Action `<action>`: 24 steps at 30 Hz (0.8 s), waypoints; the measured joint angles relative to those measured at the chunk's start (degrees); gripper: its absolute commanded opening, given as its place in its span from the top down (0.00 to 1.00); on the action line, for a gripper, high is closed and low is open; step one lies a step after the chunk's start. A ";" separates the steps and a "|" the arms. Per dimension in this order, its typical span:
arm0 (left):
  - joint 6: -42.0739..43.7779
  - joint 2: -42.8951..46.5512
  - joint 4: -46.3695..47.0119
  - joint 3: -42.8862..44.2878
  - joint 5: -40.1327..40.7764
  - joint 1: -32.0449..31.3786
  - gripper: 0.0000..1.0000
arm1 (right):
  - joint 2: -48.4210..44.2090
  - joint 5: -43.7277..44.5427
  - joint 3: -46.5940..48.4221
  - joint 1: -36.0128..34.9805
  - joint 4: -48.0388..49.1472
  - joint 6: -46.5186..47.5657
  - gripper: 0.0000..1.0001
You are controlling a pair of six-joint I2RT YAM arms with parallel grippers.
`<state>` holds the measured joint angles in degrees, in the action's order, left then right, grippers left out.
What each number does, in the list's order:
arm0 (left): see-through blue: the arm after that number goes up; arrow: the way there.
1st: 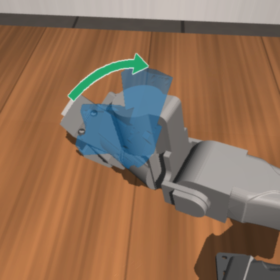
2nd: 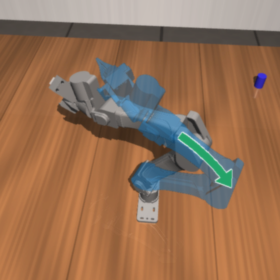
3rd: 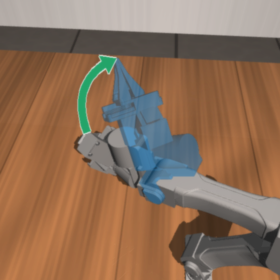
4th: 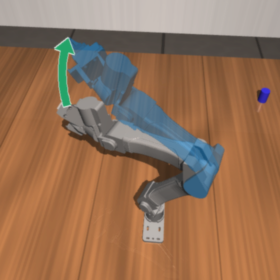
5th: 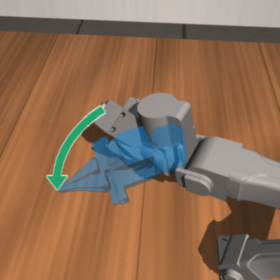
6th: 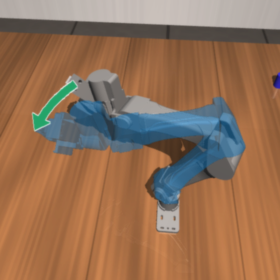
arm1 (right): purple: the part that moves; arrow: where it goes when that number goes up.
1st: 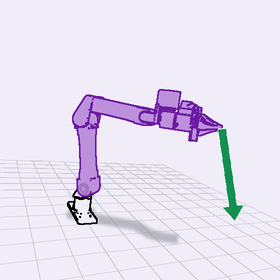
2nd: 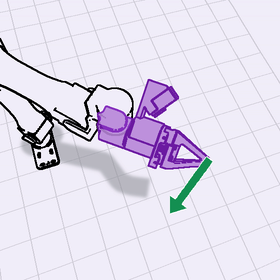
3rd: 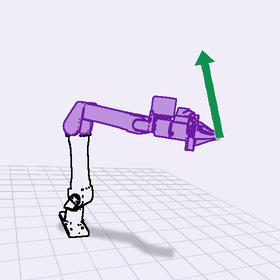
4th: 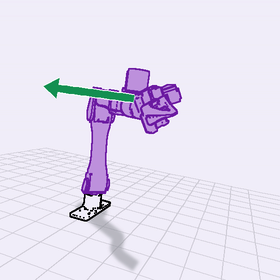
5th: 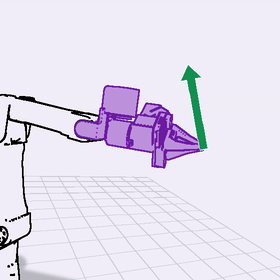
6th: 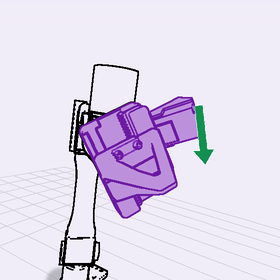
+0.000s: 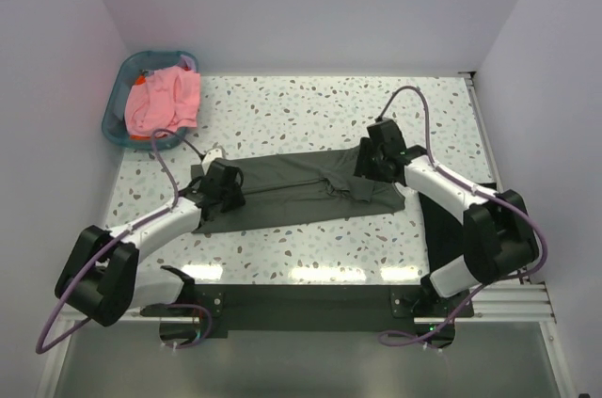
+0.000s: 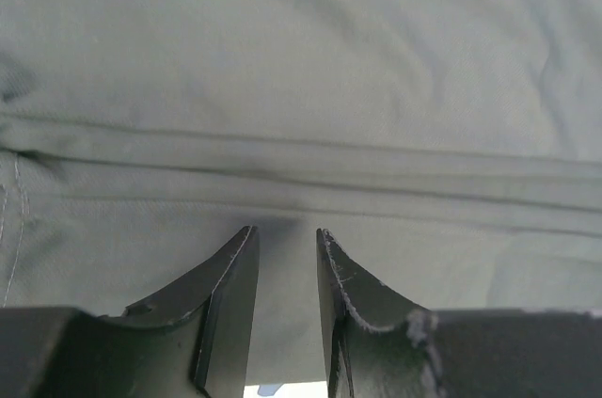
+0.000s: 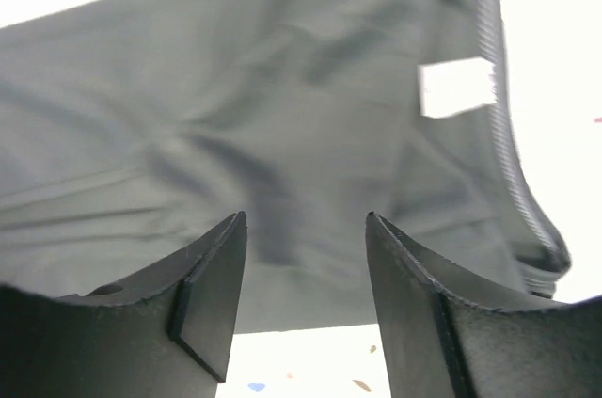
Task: Fold and stack the t-shirts
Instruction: Fold the tshirt
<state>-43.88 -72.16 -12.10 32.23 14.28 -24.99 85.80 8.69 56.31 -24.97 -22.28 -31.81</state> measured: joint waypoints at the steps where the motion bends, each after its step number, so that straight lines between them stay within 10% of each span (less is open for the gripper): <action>1: 0.00 -0.13 -0.35 0.00 0.98 -0.81 0.64 | 0.72 0.11 -0.66 0.90 -0.09 -0.17 0.44; 13: 1.77 -6.88 -2.58 2.36 7.39 -5.95 0.71 | 14.64 1.14 4.33 3.08 0.02 -0.50 0.46; 24: -1.38 -10.32 0.17 4.52 4.85 -11.89 0.71 | 35.63 2.19 32.74 7.08 -4.07 6.10 0.43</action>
<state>-45.25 -82.48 -11.92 36.75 19.14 -36.88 121.43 10.87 89.06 -17.89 -26.35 -25.71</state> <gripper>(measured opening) 0.290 0.562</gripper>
